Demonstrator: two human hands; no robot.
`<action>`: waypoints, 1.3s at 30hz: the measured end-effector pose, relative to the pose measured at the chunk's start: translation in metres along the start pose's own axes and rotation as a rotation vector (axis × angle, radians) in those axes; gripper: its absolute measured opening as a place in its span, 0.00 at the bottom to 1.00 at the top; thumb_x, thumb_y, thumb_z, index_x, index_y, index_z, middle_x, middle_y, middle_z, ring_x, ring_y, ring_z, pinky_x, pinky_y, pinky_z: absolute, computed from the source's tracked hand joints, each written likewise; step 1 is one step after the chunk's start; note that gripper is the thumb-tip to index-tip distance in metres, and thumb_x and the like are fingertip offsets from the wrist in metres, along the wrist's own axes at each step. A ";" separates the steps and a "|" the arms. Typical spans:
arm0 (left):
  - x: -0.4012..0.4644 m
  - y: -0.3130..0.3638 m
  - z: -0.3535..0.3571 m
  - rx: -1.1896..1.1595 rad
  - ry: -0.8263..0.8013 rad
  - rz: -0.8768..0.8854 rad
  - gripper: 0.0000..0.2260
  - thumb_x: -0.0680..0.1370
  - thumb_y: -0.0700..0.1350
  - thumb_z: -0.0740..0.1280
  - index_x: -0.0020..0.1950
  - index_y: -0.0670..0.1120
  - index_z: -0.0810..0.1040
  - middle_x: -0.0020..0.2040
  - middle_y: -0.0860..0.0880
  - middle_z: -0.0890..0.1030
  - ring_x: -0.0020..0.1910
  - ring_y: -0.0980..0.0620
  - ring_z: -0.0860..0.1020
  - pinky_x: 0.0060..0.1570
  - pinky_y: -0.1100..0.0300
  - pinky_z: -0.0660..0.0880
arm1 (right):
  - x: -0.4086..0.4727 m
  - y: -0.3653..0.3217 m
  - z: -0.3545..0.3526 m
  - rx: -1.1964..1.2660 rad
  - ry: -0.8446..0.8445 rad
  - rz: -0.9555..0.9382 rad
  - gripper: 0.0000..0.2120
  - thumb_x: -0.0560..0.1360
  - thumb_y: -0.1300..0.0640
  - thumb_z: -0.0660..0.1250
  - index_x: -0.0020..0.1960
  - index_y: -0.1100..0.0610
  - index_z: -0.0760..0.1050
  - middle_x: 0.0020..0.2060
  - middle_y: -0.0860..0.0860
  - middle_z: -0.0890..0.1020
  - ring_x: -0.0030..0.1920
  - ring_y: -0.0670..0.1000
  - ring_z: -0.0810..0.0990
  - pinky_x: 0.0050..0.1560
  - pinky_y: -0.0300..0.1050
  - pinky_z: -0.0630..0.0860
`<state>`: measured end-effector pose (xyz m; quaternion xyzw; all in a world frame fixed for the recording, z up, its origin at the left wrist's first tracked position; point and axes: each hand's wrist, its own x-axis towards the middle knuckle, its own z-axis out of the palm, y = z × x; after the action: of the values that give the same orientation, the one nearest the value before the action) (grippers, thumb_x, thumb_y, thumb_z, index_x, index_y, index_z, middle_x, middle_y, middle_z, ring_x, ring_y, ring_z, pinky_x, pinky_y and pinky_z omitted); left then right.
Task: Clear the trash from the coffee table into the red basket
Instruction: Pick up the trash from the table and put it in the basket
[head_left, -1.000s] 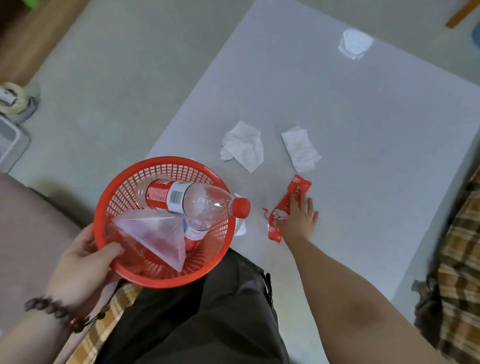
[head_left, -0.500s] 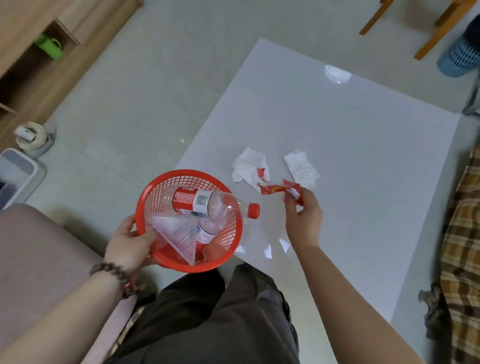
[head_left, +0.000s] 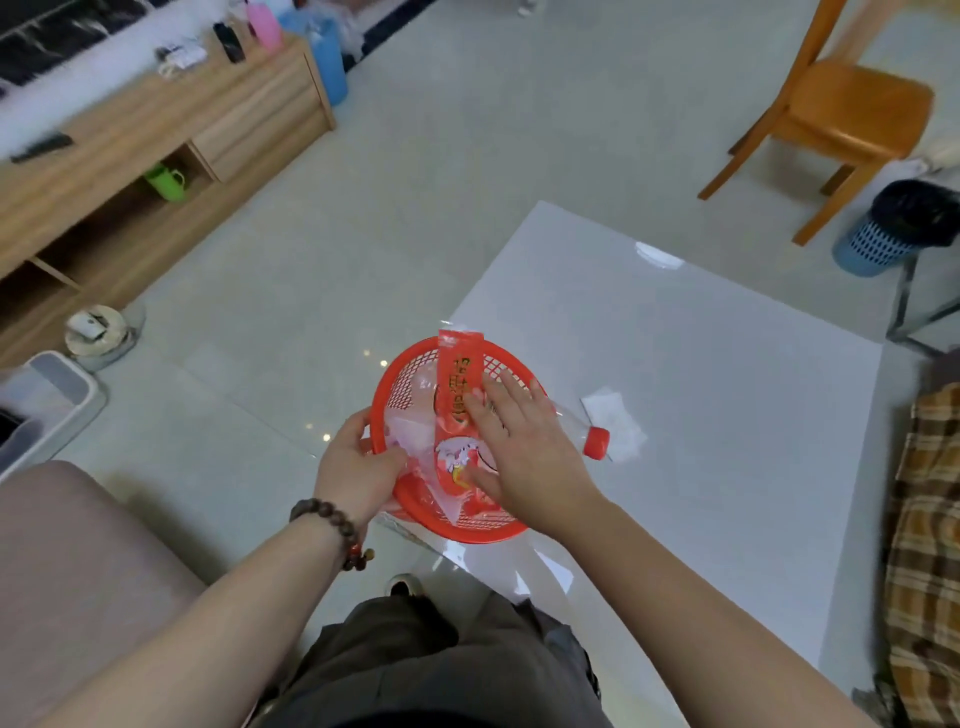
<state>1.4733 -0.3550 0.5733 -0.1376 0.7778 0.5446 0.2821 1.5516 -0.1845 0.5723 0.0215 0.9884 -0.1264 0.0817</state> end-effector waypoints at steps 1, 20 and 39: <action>0.002 0.002 0.000 0.001 0.005 0.003 0.21 0.75 0.37 0.70 0.66 0.52 0.74 0.55 0.46 0.83 0.47 0.43 0.84 0.43 0.42 0.83 | 0.002 -0.003 0.001 -0.004 -0.007 0.001 0.38 0.75 0.33 0.47 0.77 0.54 0.48 0.78 0.57 0.49 0.77 0.57 0.44 0.76 0.58 0.40; 0.034 0.003 0.000 -0.043 0.096 -0.079 0.20 0.75 0.33 0.68 0.65 0.49 0.74 0.50 0.45 0.84 0.46 0.42 0.84 0.47 0.39 0.82 | 0.001 0.023 0.015 0.365 0.295 0.091 0.23 0.76 0.53 0.64 0.69 0.54 0.67 0.72 0.54 0.66 0.72 0.55 0.64 0.69 0.50 0.66; 0.039 -0.037 0.010 -0.157 0.156 -0.121 0.17 0.75 0.32 0.65 0.51 0.55 0.80 0.43 0.48 0.88 0.37 0.44 0.86 0.31 0.50 0.82 | 0.011 0.240 0.183 0.438 -0.192 0.760 0.28 0.77 0.58 0.60 0.75 0.46 0.56 0.78 0.52 0.49 0.76 0.57 0.51 0.71 0.54 0.64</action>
<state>1.4642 -0.3560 0.5192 -0.2479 0.7425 0.5735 0.2416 1.5840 0.0011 0.3369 0.3879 0.8483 -0.2951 0.2071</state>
